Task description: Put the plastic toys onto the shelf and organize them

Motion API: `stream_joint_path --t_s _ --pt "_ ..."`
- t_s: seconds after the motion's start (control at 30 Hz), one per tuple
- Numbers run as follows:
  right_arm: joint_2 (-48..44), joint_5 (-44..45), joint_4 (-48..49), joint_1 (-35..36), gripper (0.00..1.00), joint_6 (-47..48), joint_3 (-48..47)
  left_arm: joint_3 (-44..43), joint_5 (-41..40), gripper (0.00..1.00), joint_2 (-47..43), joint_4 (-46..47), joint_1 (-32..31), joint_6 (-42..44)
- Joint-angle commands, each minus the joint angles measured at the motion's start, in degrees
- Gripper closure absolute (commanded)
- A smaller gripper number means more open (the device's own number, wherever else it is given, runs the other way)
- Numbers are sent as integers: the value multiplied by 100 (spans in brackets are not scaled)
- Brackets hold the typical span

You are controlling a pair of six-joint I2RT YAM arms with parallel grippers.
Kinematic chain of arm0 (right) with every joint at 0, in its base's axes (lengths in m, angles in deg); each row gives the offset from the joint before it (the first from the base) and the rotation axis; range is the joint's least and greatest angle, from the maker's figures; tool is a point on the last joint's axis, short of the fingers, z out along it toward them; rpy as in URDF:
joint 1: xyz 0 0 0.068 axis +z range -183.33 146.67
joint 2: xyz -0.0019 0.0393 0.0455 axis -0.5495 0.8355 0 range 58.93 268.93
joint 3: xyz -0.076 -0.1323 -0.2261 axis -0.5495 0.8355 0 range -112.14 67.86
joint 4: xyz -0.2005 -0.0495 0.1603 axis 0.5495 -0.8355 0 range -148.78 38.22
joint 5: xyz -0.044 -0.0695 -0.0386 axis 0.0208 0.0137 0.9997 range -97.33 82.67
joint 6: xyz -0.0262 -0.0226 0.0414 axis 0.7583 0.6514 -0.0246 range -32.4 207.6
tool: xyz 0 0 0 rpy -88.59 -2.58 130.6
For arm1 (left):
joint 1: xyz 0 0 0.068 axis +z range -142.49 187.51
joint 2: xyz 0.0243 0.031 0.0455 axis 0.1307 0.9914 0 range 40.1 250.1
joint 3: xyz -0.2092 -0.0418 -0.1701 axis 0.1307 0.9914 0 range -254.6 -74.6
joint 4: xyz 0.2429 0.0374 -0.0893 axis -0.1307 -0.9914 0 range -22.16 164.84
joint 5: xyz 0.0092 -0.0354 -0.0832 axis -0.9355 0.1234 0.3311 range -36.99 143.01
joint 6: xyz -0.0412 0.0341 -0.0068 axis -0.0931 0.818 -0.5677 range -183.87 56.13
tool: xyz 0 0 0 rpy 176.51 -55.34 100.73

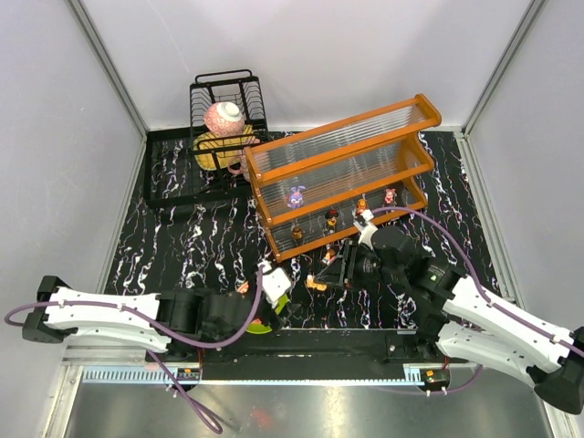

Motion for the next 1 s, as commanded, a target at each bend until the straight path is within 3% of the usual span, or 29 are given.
stream_joint_path --t_s 0.0,0.2,0.47,0.97 --pt "225 -514 73 -60 100 180 -242 -26 -1077 23 350 552 -485 747" --pt "296 -655 90 -78 100 216 -286 -158 -1729 21 1193 754 -943 1661" --pt "200 -874 160 -86 100 137 -146 -123 -2423 21 1494 895 -1110 1856" --pt "331 -1244 793 -95 100 -198 189 -360 -2582 25 2135 1492 -1180 2558"
